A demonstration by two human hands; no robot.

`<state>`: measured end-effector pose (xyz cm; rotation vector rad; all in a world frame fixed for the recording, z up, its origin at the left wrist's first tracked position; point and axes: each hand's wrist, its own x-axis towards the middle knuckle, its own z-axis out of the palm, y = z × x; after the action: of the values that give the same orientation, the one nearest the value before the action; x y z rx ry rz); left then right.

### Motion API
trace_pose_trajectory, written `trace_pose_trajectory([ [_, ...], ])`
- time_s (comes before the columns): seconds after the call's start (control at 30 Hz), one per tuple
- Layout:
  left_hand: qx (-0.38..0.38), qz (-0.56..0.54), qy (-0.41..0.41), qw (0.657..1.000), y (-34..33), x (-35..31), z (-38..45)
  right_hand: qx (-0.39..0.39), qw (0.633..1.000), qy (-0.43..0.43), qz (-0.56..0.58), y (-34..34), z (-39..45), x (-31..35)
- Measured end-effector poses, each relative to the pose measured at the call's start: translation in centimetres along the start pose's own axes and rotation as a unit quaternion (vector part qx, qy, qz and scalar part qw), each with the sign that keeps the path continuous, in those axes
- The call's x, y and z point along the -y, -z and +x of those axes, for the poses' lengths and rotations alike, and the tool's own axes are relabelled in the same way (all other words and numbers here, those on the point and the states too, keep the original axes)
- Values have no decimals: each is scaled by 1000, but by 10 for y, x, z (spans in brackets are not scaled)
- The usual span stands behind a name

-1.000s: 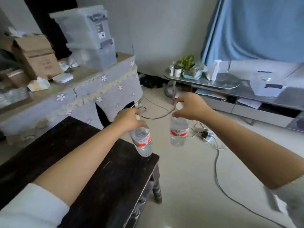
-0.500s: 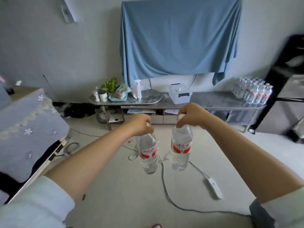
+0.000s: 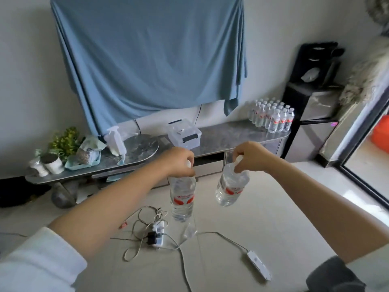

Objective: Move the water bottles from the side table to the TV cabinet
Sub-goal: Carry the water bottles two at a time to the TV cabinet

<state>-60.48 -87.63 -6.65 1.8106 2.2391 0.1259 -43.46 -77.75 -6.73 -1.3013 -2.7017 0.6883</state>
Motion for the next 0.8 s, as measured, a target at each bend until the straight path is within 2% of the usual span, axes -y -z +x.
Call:
trace_pose_trajectory([
  [0.23,16,-7,-20,1000,18,0,141,36,998,-38,-17,55,98,-65],
  [0.47,28,-18,-22,999,29,-36,301,69,995,-50,-43,109,210,-160],
  [0.8,-19,-65,-40,997,50,-92,487,11,996,-87,-22,172,333,-274],
])
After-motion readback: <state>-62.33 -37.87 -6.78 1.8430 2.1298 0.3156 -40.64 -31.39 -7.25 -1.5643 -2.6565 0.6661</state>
